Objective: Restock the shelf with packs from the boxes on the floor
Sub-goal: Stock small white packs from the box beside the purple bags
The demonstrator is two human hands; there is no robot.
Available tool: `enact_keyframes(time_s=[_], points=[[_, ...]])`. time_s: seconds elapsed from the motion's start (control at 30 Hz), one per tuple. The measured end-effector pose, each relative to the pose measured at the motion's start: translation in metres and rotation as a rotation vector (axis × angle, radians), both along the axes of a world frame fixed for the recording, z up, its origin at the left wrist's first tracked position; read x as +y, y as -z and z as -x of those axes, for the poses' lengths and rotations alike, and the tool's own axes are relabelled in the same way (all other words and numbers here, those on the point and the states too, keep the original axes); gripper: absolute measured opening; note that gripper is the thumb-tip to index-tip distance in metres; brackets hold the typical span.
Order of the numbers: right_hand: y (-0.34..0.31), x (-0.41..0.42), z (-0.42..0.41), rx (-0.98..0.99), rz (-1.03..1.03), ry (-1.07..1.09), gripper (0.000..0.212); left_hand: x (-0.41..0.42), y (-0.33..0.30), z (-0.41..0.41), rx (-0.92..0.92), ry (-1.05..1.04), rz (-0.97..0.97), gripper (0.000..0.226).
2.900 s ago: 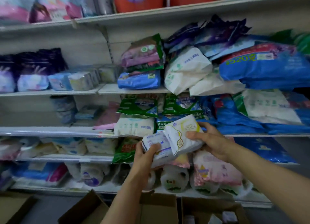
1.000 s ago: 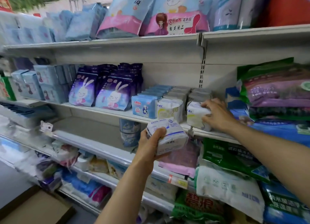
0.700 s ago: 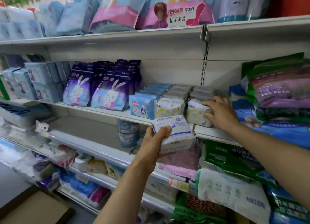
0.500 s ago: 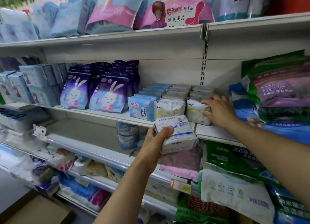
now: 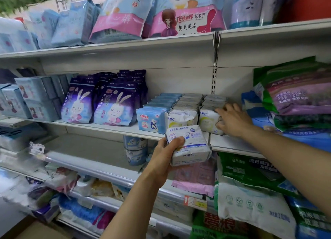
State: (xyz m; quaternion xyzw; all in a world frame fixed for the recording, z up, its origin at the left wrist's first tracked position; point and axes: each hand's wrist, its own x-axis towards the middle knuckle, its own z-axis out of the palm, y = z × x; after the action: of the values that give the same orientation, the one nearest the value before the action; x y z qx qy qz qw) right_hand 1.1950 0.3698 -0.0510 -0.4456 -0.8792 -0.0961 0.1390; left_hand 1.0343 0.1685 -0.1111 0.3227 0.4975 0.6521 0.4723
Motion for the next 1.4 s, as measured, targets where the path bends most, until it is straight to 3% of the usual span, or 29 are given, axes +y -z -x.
enact_keyframes(time_s=[0.1,0.2,0.33,0.4,0.5,0.63,0.7,0.77,0.83,0.93,1.07,1.2,1.33,1.4], points=[[-0.005,-0.013,-0.008,0.113,-0.081,-0.054,0.070,-0.006,-0.005,0.006,-0.001,0.008,0.005,0.069],[-0.020,-0.034,-0.016,0.292,-0.112,-0.188,0.057,-0.010,-0.014,0.013,0.028,0.001,-0.011,0.068],[-0.034,-0.067,-0.021,0.383,-0.117,-0.350,0.039,-0.012,-0.025,0.015,0.037,-0.004,-0.017,0.068],[-0.037,-0.086,-0.021,0.393,-0.114,-0.433,0.049,-0.011,-0.029,0.012,0.040,-0.011,-0.015,0.064],[-0.035,-0.110,-0.021,0.312,-0.111,-0.611,0.072,-0.010,-0.032,0.005,0.019,-0.025,-0.007,0.058],[-0.022,-0.122,-0.016,0.007,-0.326,-0.784,0.074,-0.013,-0.038,-0.004,-0.047,-0.016,-0.005,0.067],[-0.017,-0.126,-0.012,-0.015,-0.368,-0.781,0.071,-0.018,-0.043,-0.009,-0.060,-0.008,0.016,0.053],[-0.011,-0.128,-0.012,0.044,-0.354,-0.757,0.069,-0.024,-0.045,-0.013,-0.089,0.028,0.046,0.052],[-0.009,-0.129,-0.013,0.187,-0.195,-0.726,0.071,-0.028,-0.042,-0.010,-0.076,0.040,0.075,0.061],[-0.017,-0.140,-0.014,0.599,0.328,-0.553,0.070,-0.040,-0.038,-0.005,-0.020,0.015,0.081,0.065],[-0.021,-0.140,-0.015,0.919,0.805,-0.471,0.049,-0.050,-0.034,-0.007,0.005,0.024,0.056,0.050],[-0.017,-0.139,-0.018,0.980,0.951,-0.422,0.058,-0.053,-0.031,-0.010,0.018,0.028,0.024,0.042],[-0.014,-0.140,-0.020,0.991,0.997,-0.406,0.042,-0.054,-0.030,-0.016,0.011,0.047,0.004,0.038],[-0.012,-0.139,-0.023,0.989,0.994,-0.398,0.044,-0.054,-0.030,-0.019,0.024,0.064,-0.011,0.039]])
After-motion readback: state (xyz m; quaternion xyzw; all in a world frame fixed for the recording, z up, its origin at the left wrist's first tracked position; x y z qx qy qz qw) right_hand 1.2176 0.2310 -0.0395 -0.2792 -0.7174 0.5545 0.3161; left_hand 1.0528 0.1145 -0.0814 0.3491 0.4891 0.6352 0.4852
